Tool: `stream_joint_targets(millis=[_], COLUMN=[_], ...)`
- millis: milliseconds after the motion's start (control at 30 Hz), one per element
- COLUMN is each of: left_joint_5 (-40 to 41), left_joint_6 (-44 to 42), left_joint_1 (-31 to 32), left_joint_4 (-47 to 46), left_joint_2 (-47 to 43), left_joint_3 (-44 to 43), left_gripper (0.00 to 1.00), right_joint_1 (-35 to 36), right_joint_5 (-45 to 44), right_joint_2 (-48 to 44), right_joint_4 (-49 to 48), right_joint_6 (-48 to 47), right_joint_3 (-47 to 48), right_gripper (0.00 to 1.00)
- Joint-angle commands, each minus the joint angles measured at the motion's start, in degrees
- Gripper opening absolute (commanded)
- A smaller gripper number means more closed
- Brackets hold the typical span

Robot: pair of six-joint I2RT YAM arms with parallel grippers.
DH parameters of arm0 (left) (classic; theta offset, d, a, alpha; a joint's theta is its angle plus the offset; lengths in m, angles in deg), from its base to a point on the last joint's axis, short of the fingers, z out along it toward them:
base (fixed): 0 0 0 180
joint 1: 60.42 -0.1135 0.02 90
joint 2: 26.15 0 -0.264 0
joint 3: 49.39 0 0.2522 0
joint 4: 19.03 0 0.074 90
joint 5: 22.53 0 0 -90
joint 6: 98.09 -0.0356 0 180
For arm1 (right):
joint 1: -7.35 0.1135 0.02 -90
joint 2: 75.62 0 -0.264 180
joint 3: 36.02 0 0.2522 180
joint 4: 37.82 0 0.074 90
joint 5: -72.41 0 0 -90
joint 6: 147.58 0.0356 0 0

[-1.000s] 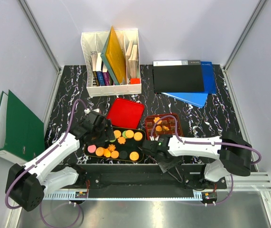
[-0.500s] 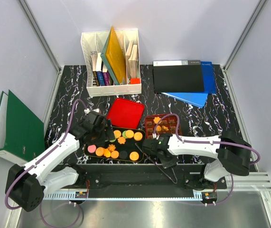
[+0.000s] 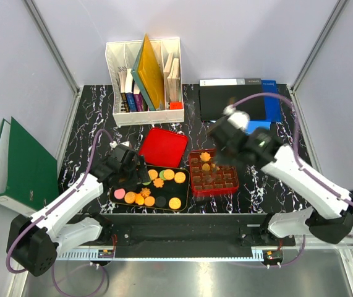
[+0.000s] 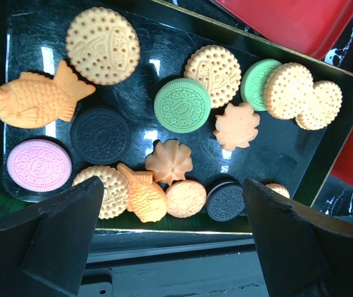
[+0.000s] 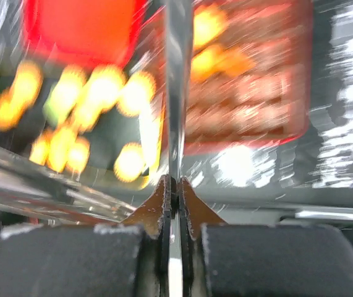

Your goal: Pack the cookies

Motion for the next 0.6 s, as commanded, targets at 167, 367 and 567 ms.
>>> stream_joint_targets(millis=[167, 367, 567], left_joint_5=[-2.78, -3.48, -3.48], left_joint_6=[-0.76, -1.11, -2.42], left_joint_1=[0.7, 0.96, 0.96], left_joint_4=[-3.04, -4.0, -3.92], left_joint_2=[-0.69, 0.18, 0.98], left_joint_3=[-1.32, -1.32, -2.37], left_gripper=[0.97, 0.97, 0.97], right_joint_1=[-47.08, -54.73, -60.1], right_joint_5=[8.91, 8.66, 7.69], right_joint_2=[1.64, 13.33, 25.9], right_joint_4=[-4.56, -7.29, -10.28], right_joint_6=[-18.31, -19.29, -19.91], right_joint_3=[-7.8, -3.94, -4.28], right_gripper=[0.0, 0.0, 0.0])
